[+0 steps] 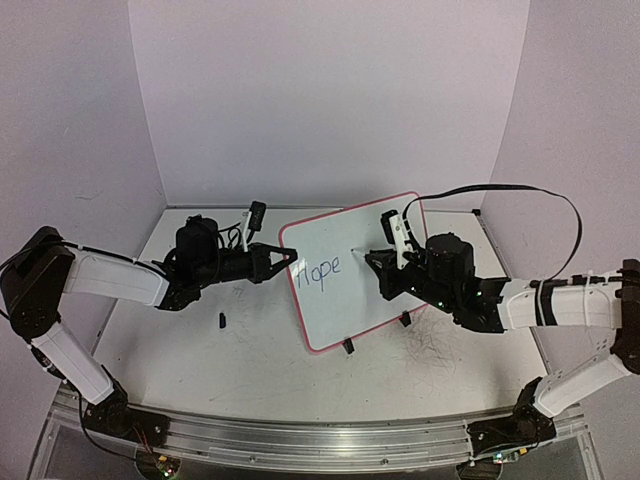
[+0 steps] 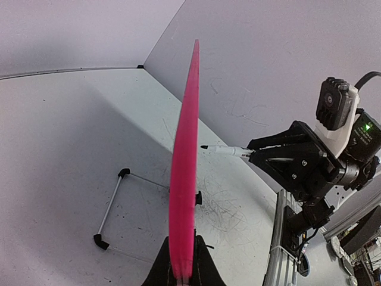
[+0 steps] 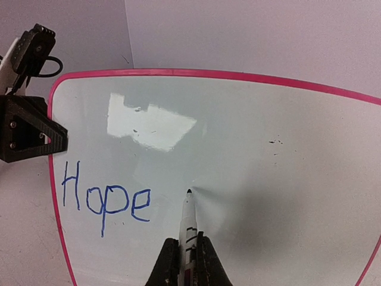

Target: Write a sentence on the whiteboard

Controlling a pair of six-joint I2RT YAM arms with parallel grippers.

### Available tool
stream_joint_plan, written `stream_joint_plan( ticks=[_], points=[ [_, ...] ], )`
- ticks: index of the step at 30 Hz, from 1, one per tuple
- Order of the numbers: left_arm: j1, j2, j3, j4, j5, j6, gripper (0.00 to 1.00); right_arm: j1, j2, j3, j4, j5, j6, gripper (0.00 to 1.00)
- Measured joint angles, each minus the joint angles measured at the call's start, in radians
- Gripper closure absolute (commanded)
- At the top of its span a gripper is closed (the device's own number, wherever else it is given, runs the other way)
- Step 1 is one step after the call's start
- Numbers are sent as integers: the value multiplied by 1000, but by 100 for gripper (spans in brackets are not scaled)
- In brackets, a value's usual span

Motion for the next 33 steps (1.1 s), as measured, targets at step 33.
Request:
stream_joint_plan(
  ticks=[33],
  points=[
    [0,0,0,0,-1,0,100,-1,26,13,0,-9,3,100]
  ],
)
